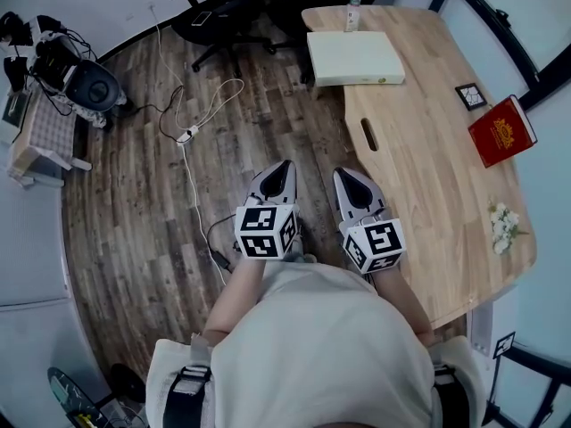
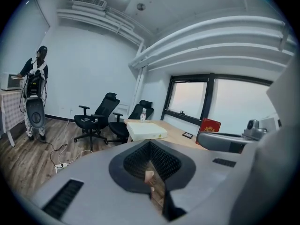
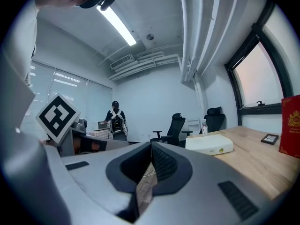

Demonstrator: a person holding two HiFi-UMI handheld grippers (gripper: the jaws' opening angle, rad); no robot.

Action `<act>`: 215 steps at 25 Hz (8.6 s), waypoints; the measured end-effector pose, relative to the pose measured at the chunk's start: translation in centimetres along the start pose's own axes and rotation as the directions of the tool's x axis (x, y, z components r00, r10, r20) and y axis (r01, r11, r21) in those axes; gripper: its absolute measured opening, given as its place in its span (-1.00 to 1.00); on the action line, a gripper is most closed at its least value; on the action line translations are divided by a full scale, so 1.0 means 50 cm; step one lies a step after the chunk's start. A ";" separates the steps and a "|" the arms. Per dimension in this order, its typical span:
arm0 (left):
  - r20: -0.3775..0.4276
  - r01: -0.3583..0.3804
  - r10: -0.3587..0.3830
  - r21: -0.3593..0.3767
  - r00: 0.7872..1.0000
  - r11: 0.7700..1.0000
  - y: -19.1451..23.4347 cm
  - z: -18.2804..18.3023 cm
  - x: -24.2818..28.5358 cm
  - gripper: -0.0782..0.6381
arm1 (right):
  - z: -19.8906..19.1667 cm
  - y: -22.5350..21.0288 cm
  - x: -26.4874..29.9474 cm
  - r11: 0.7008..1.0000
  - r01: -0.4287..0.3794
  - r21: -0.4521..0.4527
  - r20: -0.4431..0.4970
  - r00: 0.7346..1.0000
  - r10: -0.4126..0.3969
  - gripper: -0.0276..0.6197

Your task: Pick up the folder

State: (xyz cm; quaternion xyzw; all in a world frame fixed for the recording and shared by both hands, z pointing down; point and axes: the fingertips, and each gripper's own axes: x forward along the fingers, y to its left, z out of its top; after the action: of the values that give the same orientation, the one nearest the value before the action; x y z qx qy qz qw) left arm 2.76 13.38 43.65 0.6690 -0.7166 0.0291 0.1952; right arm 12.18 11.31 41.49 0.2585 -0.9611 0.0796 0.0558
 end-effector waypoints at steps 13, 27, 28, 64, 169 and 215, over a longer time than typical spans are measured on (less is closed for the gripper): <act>-0.015 0.035 -0.035 0.001 0.999 0.999 0.063 0.053 0.147 -0.73 | 0.016 -0.092 0.129 0.998 0.058 0.008 -0.012 0.998 -0.058 -0.86; -0.060 0.116 -0.114 0.018 0.992 0.993 0.155 0.133 0.311 -0.73 | 0.072 -0.171 0.324 0.990 0.138 0.006 -0.018 0.990 -0.138 -0.86; -0.061 0.120 -0.119 0.019 0.991 0.993 0.163 0.140 0.322 -0.73 | 0.076 -0.177 0.337 0.989 0.146 0.005 -0.019 0.989 -0.146 -0.86; -0.131 0.330 -0.325 0.020 0.937 0.944 0.306 0.227 0.627 -0.73 | 0.119 -0.332 0.583 0.918 0.396 0.026 0.012 0.918 -0.396 -0.86; -0.094 0.300 -0.756 -0.881 0.648 0.366 0.211 -0.060 0.963 0.01 | 0.056 -0.557 0.545 0.864 0.499 0.068 -0.084 0.866 -0.494 -0.86; 0.177 0.402 -0.633 -0.886 0.753 0.230 0.349 0.093 0.689 0.01 | 0.054 -0.390 0.489 0.882 0.467 0.059 -0.025 0.884 -0.467 -0.86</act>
State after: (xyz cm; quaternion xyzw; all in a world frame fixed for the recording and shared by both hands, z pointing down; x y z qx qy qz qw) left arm -16.30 -18.86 54.14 0.6528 -0.3270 -0.3436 0.5906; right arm 0.83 -17.76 44.88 0.4835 -0.8673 0.0957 0.0698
